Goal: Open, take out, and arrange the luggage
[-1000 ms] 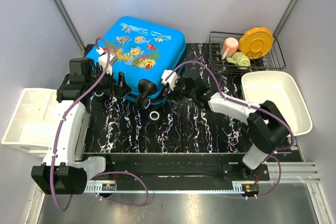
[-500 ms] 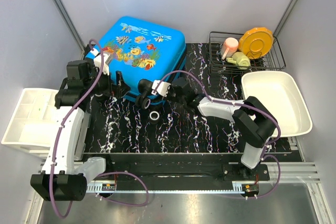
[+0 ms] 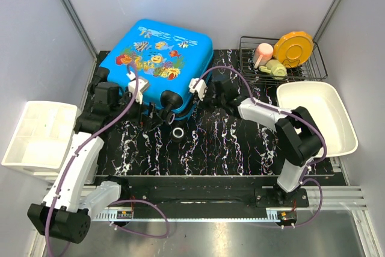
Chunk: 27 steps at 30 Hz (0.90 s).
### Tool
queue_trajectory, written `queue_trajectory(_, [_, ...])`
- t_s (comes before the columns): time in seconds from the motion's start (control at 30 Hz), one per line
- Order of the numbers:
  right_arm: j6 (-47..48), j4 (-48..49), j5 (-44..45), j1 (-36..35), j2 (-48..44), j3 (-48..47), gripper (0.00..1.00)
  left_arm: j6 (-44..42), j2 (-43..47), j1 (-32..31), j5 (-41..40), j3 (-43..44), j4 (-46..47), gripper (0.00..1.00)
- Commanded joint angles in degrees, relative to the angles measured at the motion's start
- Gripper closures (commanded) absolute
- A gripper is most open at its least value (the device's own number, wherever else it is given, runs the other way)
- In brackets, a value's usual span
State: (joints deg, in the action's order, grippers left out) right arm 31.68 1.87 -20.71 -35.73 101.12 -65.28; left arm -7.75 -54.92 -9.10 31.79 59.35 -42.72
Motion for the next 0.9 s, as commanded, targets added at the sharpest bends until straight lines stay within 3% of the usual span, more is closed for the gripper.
queue_trajectory(0.0, [-6.4,-0.6,-11.0,3.3,-0.6,-5.6,1.0,-0.8,-1.5,-3.7,-3.4,0.0,4.6,0.01])
queue_trajectory(0.27, [-11.3,-0.6,-13.3,3.5,0.5,-7.0,1.0,2.7,-7.7,-11.5,-7.4,2.5,6.0,0.01])
queue_trajectory(0.53, [-14.2,0.0,-11.8,3.4,0.1,-6.8,1.0,9.1,-12.5,-16.4,-17.6,2.1,9.8,0.01])
queue_trajectory(0.63, [-14.7,0.2,-11.1,3.4,0.0,-6.4,1.0,8.8,-14.4,-17.2,-18.6,2.8,9.9,0.21])
queue_trajectory(0.67, [-14.8,0.2,-10.5,3.4,0.0,-6.4,1.0,8.1,-15.0,-17.2,-18.7,3.2,9.2,0.4])
queue_trajectory(0.7, [-14.6,0.2,-10.2,3.4,-0.3,-6.2,1.0,6.6,-15.2,-17.1,-18.9,3.3,6.9,0.51])
queue_trajectory(0.8, [-14.6,0.2,-8.6,3.4,-1.0,-5.8,1.0,2.7,-15.2,-16.0,-16.2,3.1,1.0,0.77])
queue_trajectory(0.87, [-14.6,0.2,-7.2,3.4,-1.6,-5.4,1.0,0.7,-13.9,-14.1,-14.3,1.9,-0.9,0.88])
